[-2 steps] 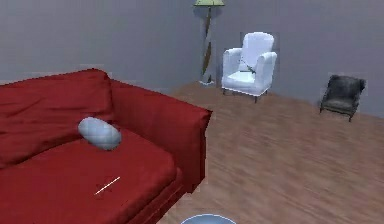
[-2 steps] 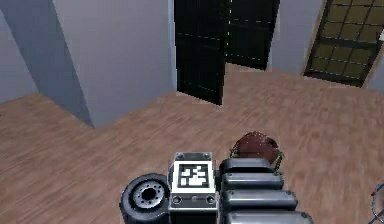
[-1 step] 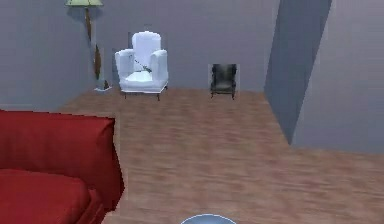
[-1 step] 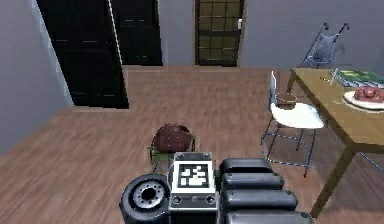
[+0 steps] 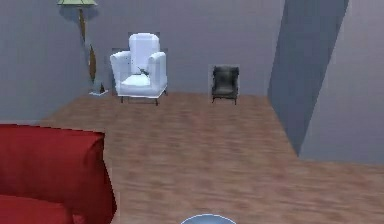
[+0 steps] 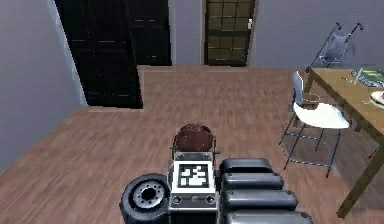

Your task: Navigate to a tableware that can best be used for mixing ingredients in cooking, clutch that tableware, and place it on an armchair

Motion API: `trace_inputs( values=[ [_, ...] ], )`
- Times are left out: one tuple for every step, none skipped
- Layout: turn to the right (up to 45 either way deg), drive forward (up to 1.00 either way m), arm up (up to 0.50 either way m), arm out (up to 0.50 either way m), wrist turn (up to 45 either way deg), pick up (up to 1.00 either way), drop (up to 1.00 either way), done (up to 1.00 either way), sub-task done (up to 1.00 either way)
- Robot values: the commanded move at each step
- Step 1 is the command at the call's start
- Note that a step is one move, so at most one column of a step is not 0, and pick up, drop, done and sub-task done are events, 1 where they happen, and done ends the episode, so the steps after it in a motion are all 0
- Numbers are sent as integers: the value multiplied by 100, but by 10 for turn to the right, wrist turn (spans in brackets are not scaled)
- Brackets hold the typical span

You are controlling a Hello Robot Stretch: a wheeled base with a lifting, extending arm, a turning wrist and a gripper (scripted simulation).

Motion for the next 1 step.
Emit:
trace_inputs(
  values=[
    [0,100,0,0,0,0,0,0,0]
  ],
)
